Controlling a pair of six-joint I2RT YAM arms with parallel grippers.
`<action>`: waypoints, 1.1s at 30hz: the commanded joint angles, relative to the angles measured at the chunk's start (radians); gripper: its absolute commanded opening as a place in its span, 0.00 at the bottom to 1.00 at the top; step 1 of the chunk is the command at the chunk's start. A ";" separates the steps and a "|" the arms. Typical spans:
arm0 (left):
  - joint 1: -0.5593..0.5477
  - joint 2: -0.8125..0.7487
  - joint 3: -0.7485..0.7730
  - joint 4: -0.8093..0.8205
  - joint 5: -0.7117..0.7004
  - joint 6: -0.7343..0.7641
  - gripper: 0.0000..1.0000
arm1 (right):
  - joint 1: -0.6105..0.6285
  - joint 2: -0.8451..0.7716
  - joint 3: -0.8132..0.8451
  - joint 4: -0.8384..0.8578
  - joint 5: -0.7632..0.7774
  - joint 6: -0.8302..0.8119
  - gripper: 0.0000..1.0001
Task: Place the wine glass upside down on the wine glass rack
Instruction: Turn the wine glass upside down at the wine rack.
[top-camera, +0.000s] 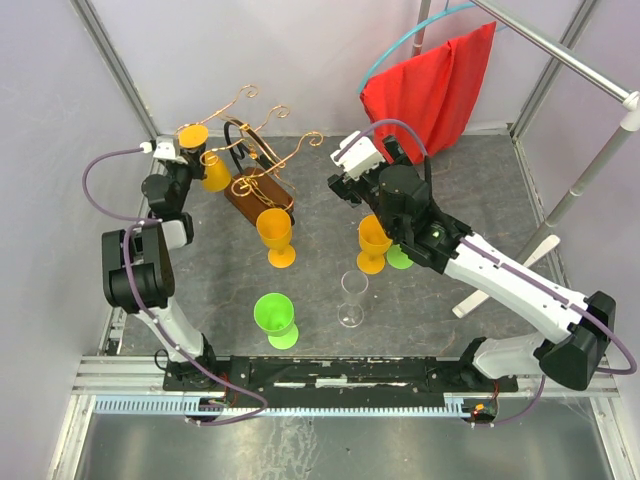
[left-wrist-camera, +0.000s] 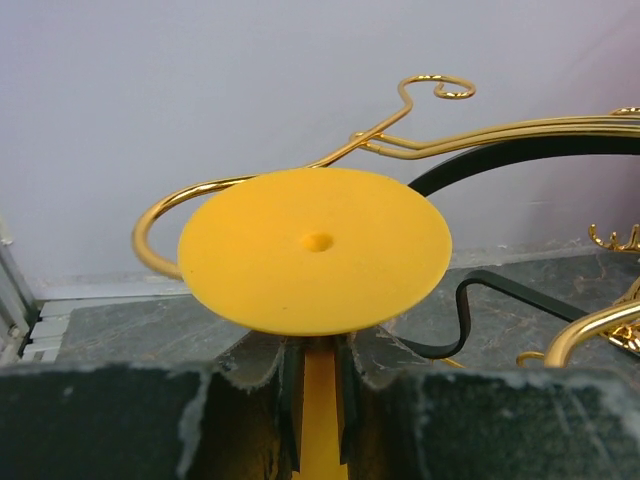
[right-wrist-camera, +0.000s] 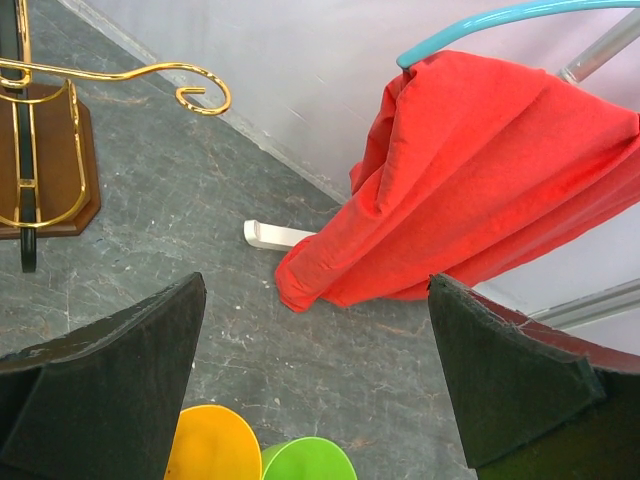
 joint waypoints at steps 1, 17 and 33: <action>-0.022 0.027 0.068 0.072 -0.010 0.008 0.03 | -0.002 0.008 0.000 0.055 0.031 -0.004 1.00; -0.026 0.098 0.117 0.094 -0.219 0.035 0.03 | -0.003 0.031 0.002 0.060 0.045 -0.009 1.00; -0.027 0.072 0.047 0.161 -0.355 0.081 0.04 | -0.006 0.045 0.006 0.055 0.034 0.007 1.00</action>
